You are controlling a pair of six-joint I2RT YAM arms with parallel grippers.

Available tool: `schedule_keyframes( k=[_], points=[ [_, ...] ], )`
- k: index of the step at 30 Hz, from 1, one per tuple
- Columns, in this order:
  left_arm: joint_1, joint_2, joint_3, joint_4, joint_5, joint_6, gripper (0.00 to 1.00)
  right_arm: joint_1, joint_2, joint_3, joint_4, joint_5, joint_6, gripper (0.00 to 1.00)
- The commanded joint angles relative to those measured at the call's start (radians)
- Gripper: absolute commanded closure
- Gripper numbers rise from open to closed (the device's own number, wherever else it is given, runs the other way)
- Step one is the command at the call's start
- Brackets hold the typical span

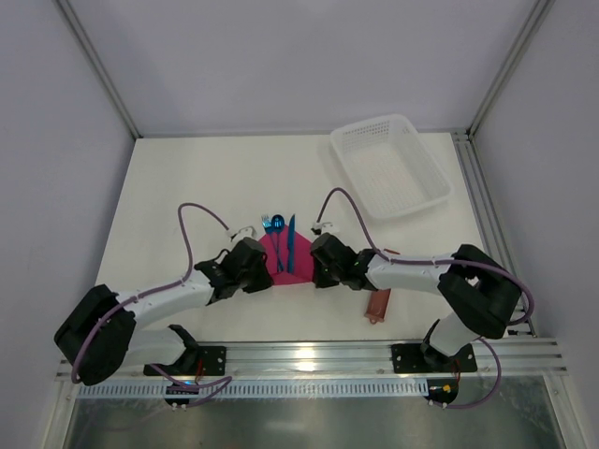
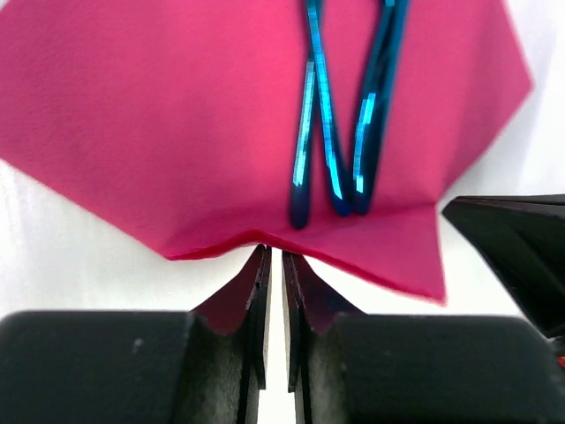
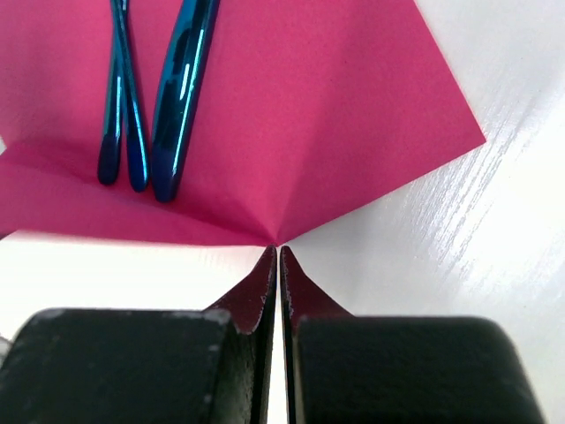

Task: Place the utensils on the paper napkin and roll it up
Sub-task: Roll the napkin at the center of the board, then adjust the utensils on the napkin.

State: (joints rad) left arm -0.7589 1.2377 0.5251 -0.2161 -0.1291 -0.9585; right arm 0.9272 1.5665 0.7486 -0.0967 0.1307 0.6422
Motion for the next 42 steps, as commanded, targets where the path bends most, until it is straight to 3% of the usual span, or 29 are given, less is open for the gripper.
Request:
schedule_keyframes(
  k=[1,10,24,42],
  points=[
    [-0.002,-0.021,0.042,0.096,0.045,0.017,0.86,-0.004,-0.059,0.07,-0.058,-0.029,-0.013,0.96],
    [-0.002,0.095,0.095,0.162,0.049,0.04,0.86,-0.083,-0.03,0.153,-0.017,-0.085,-0.091,0.96],
    [0.0,0.161,0.157,0.132,-0.067,0.058,0.87,-0.145,0.228,0.368,0.043,-0.094,-0.167,0.96],
    [0.0,0.206,0.164,0.13,-0.086,0.064,0.88,-0.153,0.326,0.393,0.08,-0.082,-0.173,0.96]
  ],
)
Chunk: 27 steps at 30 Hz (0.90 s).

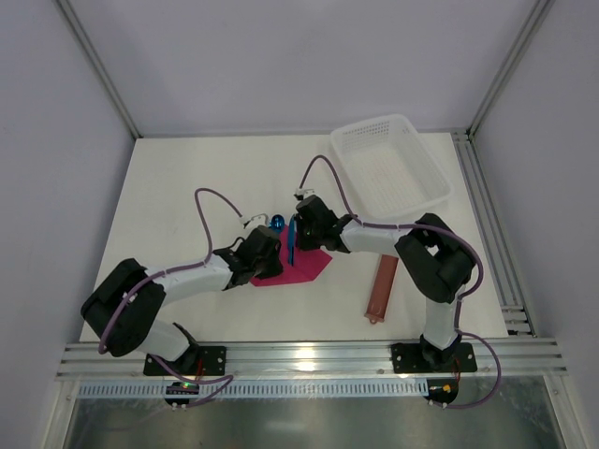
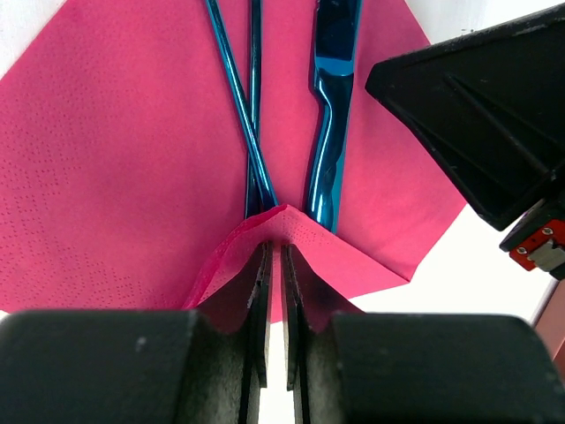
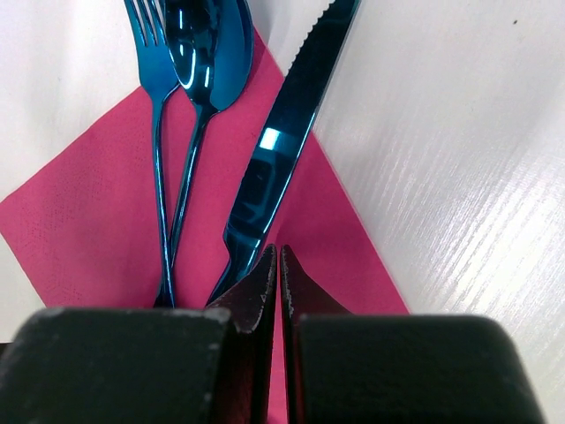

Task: Place the utensils on the paper napkin and roll it up
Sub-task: Adjust the utensils on the napkin.

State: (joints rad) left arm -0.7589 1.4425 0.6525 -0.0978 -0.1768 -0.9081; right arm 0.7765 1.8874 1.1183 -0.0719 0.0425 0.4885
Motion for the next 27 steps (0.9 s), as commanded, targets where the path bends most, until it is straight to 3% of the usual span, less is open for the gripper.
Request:
schedule_keyframes(
  k=[1,27],
  points=[
    [0.0,0.004,0.035,0.012,-0.038,0.014,0.88,-0.002,0.006,0.025,0.055,0.002,-0.018,0.96],
    [-0.002,-0.013,0.012,0.013,-0.047,0.008,0.88,0.004,0.027,0.026,0.066,-0.029,0.009,0.96]
  ],
)
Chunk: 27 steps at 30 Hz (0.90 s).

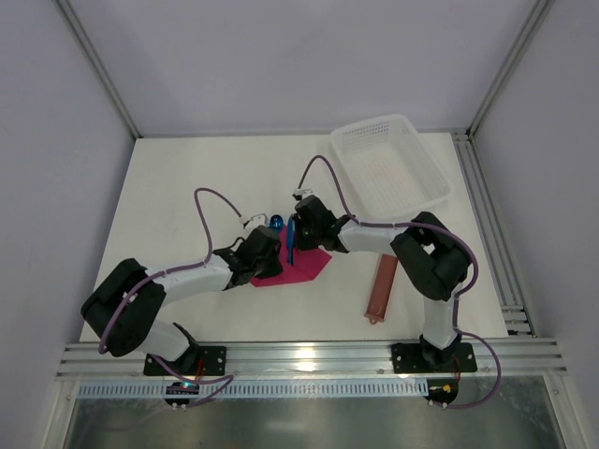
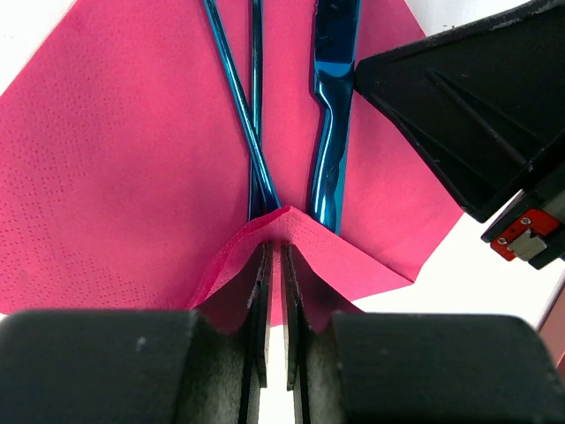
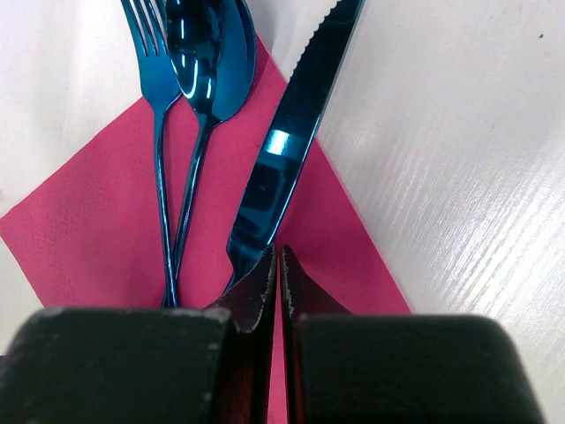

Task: Place the utensils on the paper napkin and roll it up
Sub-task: Adjust the utensils on the napkin.

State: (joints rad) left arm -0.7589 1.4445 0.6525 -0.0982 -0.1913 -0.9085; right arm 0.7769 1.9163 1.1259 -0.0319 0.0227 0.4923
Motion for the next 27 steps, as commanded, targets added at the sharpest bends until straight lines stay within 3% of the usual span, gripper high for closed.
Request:
schedule_keyframes(
  k=[1,21,26,27],
  points=[
    [-0.002,-0.013,0.012,0.015,-0.033,0.008,0.88,0.004,-0.005,0.017,0.026,-0.01,0.003,0.96],
    [0.0,-0.03,0.013,-0.014,-0.051,0.008,0.88,0.007,-0.023,-0.008,0.053,-0.066,0.048,0.95],
    [-0.002,-0.038,0.004,0.012,-0.039,0.013,0.88,-0.005,-0.154,-0.044,-0.06,-0.027,0.068,0.79],
    [0.0,-0.036,0.003,0.018,-0.022,0.016,0.88,-0.01,-0.175,-0.067,-0.075,0.011,0.074,0.7]
  ],
)
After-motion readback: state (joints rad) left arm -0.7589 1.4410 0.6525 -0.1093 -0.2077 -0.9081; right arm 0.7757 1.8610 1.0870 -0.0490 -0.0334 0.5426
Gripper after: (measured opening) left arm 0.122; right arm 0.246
